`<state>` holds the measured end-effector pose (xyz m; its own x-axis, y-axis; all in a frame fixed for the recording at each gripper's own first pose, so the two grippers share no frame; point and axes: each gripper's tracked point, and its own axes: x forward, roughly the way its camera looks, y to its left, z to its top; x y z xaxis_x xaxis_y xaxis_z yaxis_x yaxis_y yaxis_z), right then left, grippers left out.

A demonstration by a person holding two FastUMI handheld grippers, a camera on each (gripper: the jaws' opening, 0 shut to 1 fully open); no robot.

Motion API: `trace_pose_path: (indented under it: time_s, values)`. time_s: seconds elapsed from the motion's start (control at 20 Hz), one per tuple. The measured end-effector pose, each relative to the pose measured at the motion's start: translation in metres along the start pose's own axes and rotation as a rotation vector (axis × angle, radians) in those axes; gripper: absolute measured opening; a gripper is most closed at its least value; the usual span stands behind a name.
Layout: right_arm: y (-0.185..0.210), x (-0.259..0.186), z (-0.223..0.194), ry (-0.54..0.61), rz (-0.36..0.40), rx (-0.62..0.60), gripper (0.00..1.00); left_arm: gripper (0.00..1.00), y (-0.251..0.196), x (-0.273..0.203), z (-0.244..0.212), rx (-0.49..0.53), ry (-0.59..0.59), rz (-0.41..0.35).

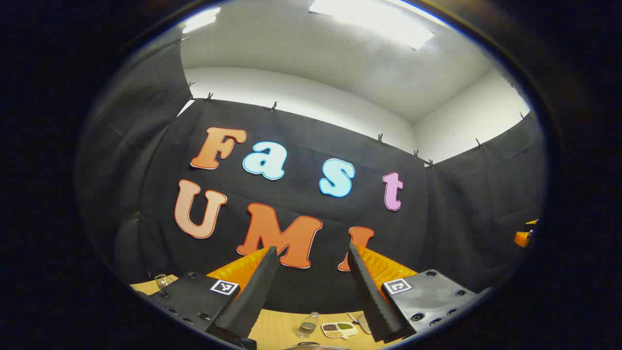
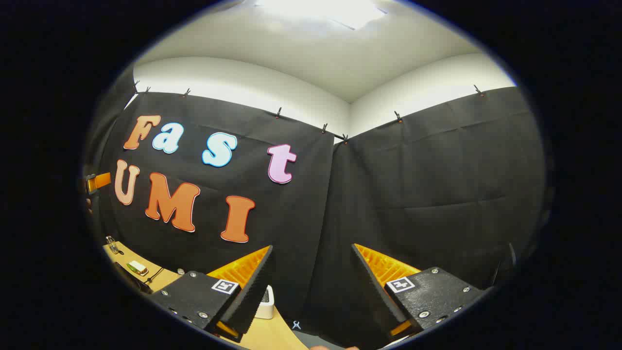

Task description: First push the handle of the pot to place it horizontally, then grasp the pot with both hands and set it on the induction cooktop.

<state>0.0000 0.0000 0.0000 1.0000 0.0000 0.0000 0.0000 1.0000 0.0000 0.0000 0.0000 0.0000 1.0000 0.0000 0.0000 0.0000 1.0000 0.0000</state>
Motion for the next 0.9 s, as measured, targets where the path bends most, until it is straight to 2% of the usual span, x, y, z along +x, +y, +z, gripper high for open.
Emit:
trace_pose_path:
  time_s: [0.05,0.1,0.25,0.35,0.5,0.9]
  values:
    - [-0.001,-0.001,0.002,-0.002,-0.001,0.003,0.97,0.94,0.001,-0.001,0.004,0.01,-0.003,-0.005]
    - [-0.001,-0.002,0.004,-0.002,-0.003,0.008,0.93,0.93,-0.001,-0.001,0.008,0.02,-0.005,-0.01]
    - [-0.002,-0.005,0.004,-0.003,-0.001,0.013,0.93,0.92,-0.005,-0.004,0.007,0.045,-0.001,-0.019]
    - [-0.002,-0.003,0.002,0.003,0.004,0.011,0.97,0.93,-0.013,-0.006,0.003,0.047,0.004,-0.034]
    - [-0.002,-0.003,0.001,0.01,0.007,0.003,0.93,0.93,-0.018,-0.007,0.003,0.051,0.003,-0.038]
    - [-0.006,-0.008,0.002,0.022,0.008,0.014,0.97,0.93,-0.035,-0.009,0.005,0.071,-0.015,-0.043]
